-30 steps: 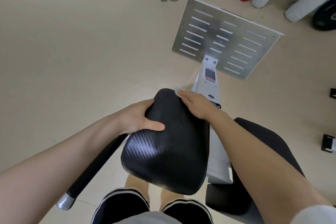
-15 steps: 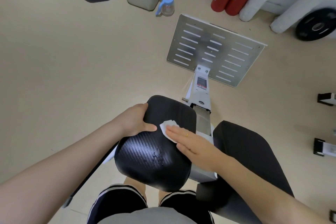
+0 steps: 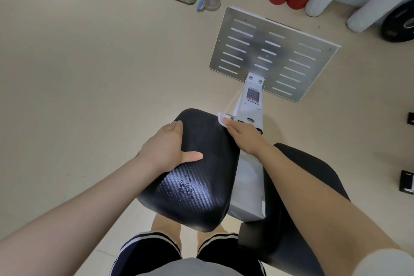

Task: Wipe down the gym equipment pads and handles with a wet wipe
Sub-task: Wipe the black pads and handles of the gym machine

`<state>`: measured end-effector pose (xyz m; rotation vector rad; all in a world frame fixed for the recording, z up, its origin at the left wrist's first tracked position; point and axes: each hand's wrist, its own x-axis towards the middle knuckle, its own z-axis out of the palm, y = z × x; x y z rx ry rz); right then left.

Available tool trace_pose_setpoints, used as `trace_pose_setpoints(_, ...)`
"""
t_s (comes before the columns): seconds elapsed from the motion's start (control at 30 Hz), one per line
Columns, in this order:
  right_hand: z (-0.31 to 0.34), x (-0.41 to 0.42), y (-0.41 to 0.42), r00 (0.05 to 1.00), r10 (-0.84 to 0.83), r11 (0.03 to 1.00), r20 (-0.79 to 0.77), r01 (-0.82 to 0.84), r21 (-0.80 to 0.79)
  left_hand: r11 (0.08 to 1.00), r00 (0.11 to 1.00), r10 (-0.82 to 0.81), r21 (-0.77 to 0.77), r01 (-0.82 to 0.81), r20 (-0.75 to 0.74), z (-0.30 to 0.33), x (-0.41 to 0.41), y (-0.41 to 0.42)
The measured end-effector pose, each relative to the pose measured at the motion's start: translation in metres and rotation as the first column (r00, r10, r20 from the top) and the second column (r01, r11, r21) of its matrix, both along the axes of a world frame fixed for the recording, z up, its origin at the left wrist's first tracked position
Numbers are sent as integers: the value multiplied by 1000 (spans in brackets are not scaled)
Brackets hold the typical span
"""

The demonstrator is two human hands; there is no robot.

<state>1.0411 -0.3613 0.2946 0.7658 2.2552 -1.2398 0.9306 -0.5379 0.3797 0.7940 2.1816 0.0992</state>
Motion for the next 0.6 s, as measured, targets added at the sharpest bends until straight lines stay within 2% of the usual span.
trace_pose_setpoints(0.07,9,18,-8,992,89,996,-87,-86,30,1000,1000,-7,-8,7,3,2,0,1)
trace_pose_setpoints(0.17,38,51,-31,956,164,981,-244,-183,-59,1000,1000,-6,-21,7,12,6,0,3)
trace_pose_setpoints(0.3,68,81,-56,817,373,917,-440,-397,40,997,993,-68,-45,64,-93,7,8,3)
trace_pose_setpoints(0.37,63,78,-55,811,405,903,-422,-427,46,994,983,-90,-82,78,-163,8,13,2)
trace_pose_setpoints(0.47,42,61,-33,954,166,983,-249,-181,-39,994,980,-61,-104,42,-192,4,18,1)
trace_pose_setpoints(0.53,20,49,-16,984,77,997,-160,-74,24,995,980,-51,-97,33,-192,0,20,0)
trace_pose_setpoints(0.6,-1,37,-3,993,54,997,-105,-48,58,994,983,-49,-102,31,-180,-4,22,-2)
